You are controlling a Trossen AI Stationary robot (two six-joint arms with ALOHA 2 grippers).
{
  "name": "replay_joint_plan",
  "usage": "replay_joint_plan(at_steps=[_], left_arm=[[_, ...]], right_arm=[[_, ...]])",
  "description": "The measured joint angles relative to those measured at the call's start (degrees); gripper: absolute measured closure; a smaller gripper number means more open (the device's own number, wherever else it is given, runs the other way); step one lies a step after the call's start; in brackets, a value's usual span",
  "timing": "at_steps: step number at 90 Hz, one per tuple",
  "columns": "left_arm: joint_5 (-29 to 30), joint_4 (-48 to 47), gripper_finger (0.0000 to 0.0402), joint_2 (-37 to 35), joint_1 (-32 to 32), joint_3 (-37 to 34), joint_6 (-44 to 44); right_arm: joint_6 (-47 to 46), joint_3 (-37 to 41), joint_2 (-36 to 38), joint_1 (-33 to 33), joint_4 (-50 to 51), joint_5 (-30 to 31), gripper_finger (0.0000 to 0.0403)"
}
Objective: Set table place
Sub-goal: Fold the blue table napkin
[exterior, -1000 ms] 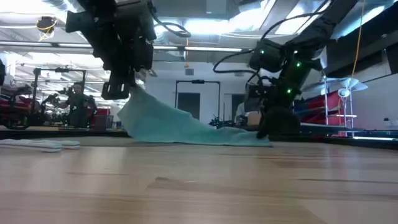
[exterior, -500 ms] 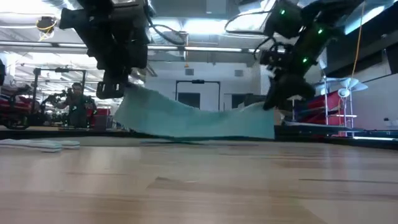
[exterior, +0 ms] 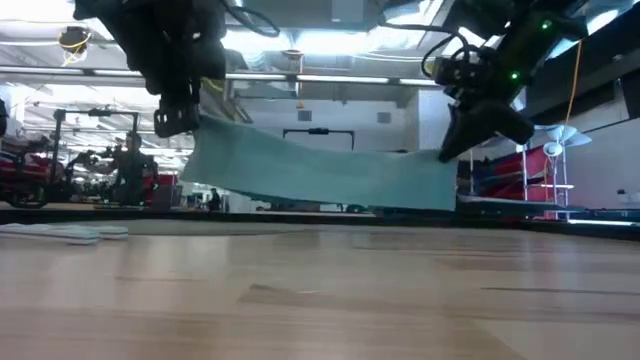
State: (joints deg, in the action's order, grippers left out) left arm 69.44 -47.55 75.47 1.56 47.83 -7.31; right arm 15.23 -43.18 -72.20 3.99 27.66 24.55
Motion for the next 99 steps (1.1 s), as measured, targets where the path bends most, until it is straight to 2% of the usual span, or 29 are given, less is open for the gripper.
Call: replay_joint_plan(at_steps=[39,99], left_arm=[[-3.5,0.0,0.0402,-0.1,3.2,0.0,-6.1],[-8.1,-0.4,0.0402,-0.1,3.2,0.0,-7.3]], right_arm=[[-2.6,0.0,0.0,-2.3,2.3,1.4,0.0403],[-3.0,0.0,0.0,-2.3,4.0,-0.7,0.0403]])
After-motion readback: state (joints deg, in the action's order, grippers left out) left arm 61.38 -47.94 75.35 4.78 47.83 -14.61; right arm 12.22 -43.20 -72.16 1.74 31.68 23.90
